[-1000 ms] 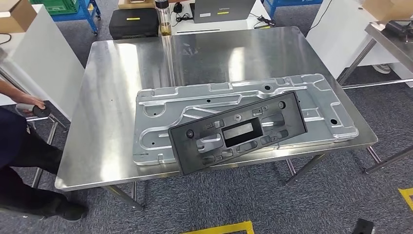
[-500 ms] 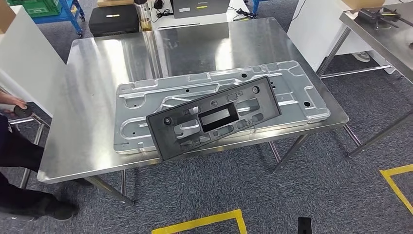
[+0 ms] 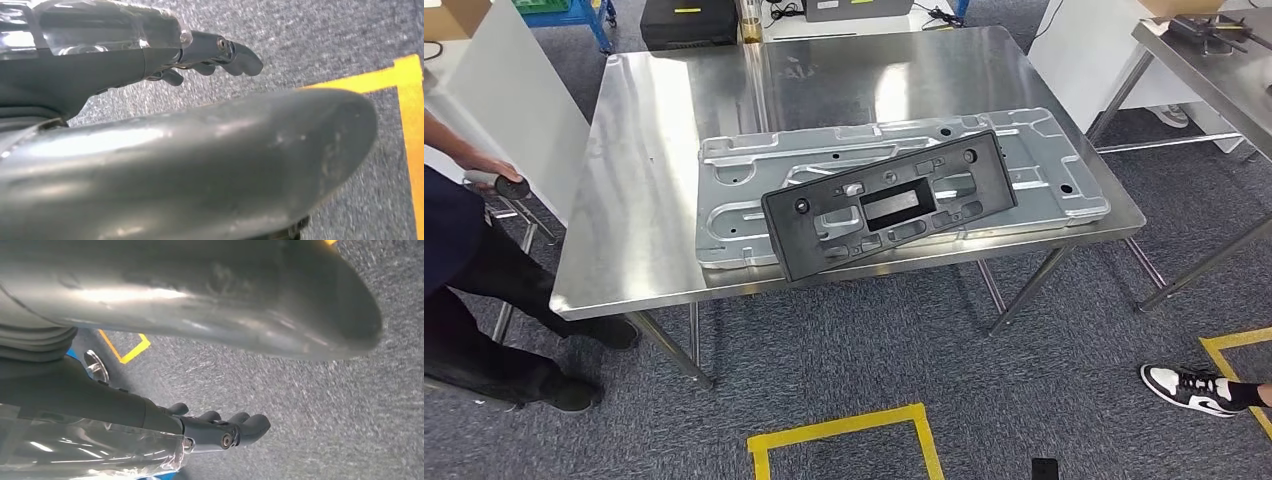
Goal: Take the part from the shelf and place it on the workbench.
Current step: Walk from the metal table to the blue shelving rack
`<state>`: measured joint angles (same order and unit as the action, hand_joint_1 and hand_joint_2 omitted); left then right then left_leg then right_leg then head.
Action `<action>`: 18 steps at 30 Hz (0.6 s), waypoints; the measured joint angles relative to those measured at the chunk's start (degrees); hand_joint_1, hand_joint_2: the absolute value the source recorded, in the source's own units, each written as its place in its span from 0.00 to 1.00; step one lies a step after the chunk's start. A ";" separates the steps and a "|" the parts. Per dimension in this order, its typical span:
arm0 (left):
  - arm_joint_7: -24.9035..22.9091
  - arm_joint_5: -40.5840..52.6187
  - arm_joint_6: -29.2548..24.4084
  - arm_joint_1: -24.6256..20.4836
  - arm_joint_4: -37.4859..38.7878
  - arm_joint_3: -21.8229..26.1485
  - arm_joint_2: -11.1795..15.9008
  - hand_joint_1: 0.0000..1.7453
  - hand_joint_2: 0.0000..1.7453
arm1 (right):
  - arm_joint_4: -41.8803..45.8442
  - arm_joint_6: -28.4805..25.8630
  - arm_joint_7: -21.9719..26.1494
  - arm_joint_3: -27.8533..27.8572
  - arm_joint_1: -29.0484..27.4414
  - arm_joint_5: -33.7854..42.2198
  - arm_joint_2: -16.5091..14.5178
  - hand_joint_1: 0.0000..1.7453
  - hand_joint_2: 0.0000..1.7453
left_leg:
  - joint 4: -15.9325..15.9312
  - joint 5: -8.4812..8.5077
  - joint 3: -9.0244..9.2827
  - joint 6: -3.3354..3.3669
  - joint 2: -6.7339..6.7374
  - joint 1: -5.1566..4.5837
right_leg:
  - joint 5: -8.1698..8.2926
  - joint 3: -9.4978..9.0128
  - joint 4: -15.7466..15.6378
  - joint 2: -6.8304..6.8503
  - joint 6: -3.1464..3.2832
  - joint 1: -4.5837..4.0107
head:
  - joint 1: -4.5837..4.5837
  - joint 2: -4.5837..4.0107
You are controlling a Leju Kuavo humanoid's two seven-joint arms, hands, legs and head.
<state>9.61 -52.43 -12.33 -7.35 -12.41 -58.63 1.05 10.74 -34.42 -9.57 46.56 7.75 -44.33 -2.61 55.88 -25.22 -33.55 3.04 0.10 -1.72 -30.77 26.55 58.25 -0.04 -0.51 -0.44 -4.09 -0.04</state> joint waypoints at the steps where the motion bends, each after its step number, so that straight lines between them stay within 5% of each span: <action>1: 0.05 0.00 0.05 -0.03 -0.05 0.01 -0.11 0.00 0.00 | -0.04 -0.01 0.01 -0.14 0.17 -0.18 0.04 0.00 0.50 | 0.05 0.39 -0.29 -0.14 0.18 -0.05 | -0.32 -1.68 -3.00 0.06 0.46 -0.27 | 0.08 0.00; 3: 0.15 0.00 0.15 -0.07 -0.11 0.00 -0.22 0.00 0.00 | -0.11 0.02 0.04 -0.39 0.29 -0.49 0.08 0.00 1.00 | 0.05 1.16 -0.72 -0.65 0.52 -0.08 | -0.49 -2.32 -5.22 0.15 0.99 -0.44 | 0.13 0.00; 5: 0.23 0.00 0.22 -0.04 -0.11 -0.01 -0.16 0.00 0.00 | -0.21 0.12 0.05 -0.53 0.14 -0.72 -0.01 0.00 1.00 | 1.03 0.18 -1.37 -1.37 0.30 0.03 | 0.40 -1.77 -5.66 0.29 1.47 -0.18 | 0.08 0.00; 9: 0.33 0.07 0.21 0.02 -0.11 -0.01 -0.10 0.00 0.00 | -0.46 0.75 0.43 -0.79 -0.01 -0.73 -0.12 0.00 0.00 | 13.56 -9.04 -5.58 -3.23 -0.28 1.33 | 2.26 0.30 -5.68 0.44 1.58 0.44 | 1.36 0.00; 11: 0.38 0.08 0.20 0.06 -0.11 -0.01 -0.09 0.00 0.00 | -0.55 1.20 0.81 -0.85 -0.14 -0.41 -0.13 0.00 0.00 | 17.13 -9.48 -5.76 -3.97 -0.25 2.05 | 2.87 1.43 -5.26 0.42 1.10 0.72 | 1.61 0.00; 12: 0.40 0.08 0.20 0.08 -0.11 -0.01 -0.09 0.00 0.00 | -0.58 1.35 1.04 -0.85 -0.21 -0.20 -0.14 0.00 0.00 | 15.58 -8.20 -4.15 -4.32 -0.32 2.40 | 3.08 1.97 -4.90 0.21 0.77 0.96 | 1.63 0.00; 14: 0.45 0.07 0.21 0.06 -0.11 -0.01 -0.10 0.00 0.00 | -0.64 1.59 1.57 -0.85 -0.20 0.34 -0.13 0.00 0.00 | 7.68 -5.79 1.59 -5.02 -1.99 3.13 | 3.23 3.15 -3.85 -0.37 -0.02 1.48 | 1.72 0.00; 16: 0.52 0.07 0.22 0.14 -0.11 -0.01 -0.11 0.00 0.00 | -0.72 1.80 2.09 -0.85 0.04 0.80 -0.10 0.00 0.00 | 1.92 -5.48 5.36 -4.91 -4.32 3.46 | 3.31 4.18 -2.77 -1.20 -0.94 1.78 | 1.89 0.00; 18: 0.57 0.08 0.22 0.32 -0.10 -0.01 -0.07 0.00 0.00 | -0.78 1.94 2.42 -0.85 0.18 1.10 -0.14 0.00 0.00 | 1.45 -5.97 5.52 -3.98 -4.40 3.28 | 3.67 4.71 -2.31 -2.42 -1.83 1.93 | 1.87 0.00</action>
<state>10.18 -52.36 -12.11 -7.02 -12.51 -58.64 0.98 9.96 -32.48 -7.15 45.71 7.93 -43.22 -2.75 57.32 -31.18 -28.03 -0.94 -4.30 1.56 -27.09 31.25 55.94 -2.46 -2.34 1.49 -2.22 -0.04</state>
